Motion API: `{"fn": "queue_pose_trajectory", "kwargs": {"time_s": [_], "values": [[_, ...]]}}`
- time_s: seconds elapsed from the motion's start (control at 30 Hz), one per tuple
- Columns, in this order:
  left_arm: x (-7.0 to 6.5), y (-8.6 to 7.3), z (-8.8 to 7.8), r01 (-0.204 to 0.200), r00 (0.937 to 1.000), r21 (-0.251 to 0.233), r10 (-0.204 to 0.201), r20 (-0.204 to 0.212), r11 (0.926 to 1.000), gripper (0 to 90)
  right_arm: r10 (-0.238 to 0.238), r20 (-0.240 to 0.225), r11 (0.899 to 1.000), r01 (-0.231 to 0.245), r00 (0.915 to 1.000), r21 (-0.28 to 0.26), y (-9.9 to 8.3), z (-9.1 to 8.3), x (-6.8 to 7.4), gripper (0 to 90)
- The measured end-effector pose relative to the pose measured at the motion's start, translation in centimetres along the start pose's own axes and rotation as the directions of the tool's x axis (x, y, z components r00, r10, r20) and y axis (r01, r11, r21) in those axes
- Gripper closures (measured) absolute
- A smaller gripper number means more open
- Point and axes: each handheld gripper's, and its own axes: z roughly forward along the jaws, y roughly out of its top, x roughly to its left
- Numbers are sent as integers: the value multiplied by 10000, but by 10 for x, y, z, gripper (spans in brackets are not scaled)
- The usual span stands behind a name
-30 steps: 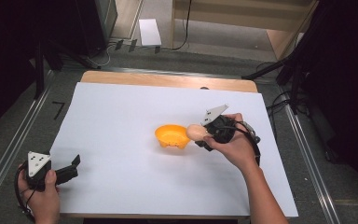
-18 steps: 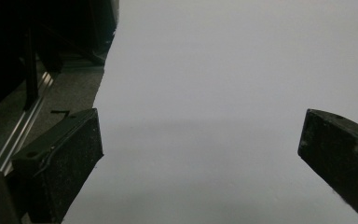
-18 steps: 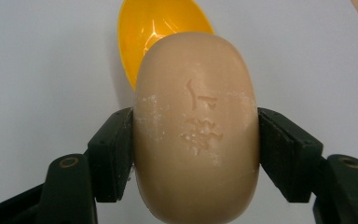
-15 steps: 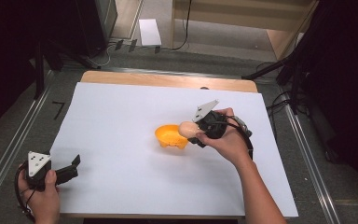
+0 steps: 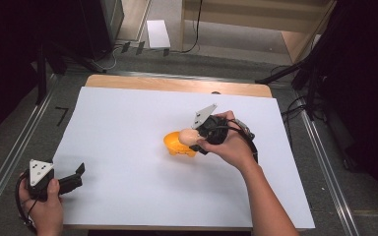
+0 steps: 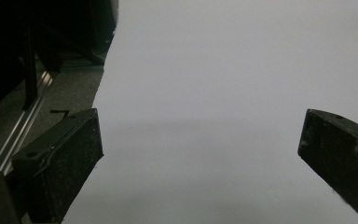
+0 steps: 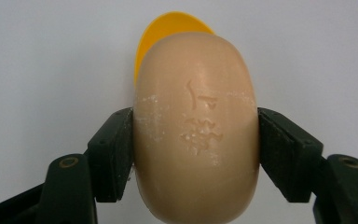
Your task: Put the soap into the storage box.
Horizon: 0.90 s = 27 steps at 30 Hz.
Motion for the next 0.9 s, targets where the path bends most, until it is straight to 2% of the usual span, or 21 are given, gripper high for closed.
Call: {"fn": "queue_pose_trajectory", "kwargs": {"time_s": [0.2, 0.9], "values": [[0, 0, 0, -9, 10000, 8, 9, 5, 10000, 1, -205, -154, 9996, 208, 9997, 183, 5, 8, -1, 336], [0, 0, 0, 7, 10000, -11, -7, 32, 10000, 1, -207, -854, 9964, 276, 9961, 799, 19, 33, -8, 336]]}}
